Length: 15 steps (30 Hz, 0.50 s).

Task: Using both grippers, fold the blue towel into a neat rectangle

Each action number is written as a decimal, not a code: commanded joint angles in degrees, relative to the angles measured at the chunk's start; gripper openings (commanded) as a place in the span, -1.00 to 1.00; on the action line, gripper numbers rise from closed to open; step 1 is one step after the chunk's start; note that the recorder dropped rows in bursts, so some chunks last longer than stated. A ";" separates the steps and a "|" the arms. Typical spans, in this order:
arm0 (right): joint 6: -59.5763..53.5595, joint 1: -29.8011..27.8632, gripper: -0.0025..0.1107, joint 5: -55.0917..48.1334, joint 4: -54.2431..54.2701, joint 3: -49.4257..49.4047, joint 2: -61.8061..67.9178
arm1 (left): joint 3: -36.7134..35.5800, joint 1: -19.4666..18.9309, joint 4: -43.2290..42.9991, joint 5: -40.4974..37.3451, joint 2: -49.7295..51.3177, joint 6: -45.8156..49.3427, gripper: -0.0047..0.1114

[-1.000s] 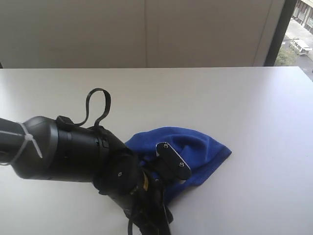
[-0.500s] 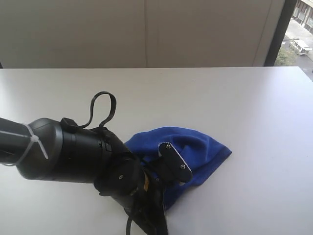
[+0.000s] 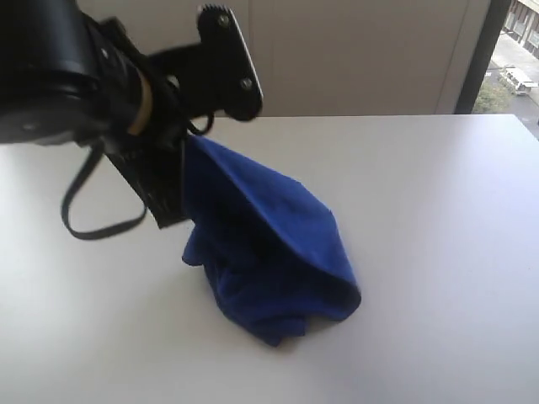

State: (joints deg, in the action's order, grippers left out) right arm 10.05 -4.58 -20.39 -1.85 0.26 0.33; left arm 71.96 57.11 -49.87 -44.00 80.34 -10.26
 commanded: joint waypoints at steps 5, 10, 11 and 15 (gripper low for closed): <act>0.29 0.18 -0.96 0.71 -0.04 -0.26 -0.33 | 5.59 0.17 -15.78 -8.87 -9.37 -1.17 -0.92; 1.21 0.18 -0.96 0.71 -0.04 -0.26 -0.33 | 6.08 0.17 -17.06 -10.94 -12.45 -0.93 -0.92; 1.21 0.18 -0.96 0.71 -0.04 -0.26 -0.33 | 6.08 0.17 -17.06 -11.28 -12.85 -0.93 -0.92; 1.21 0.18 -0.96 0.71 -0.04 -0.26 -0.33 | 6.08 0.17 -16.95 -13.16 -13.68 -0.93 -0.92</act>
State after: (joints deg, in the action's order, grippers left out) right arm 10.95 -4.58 -20.39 -1.85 0.26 0.33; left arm 77.66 57.11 -65.69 -55.34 67.66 -10.62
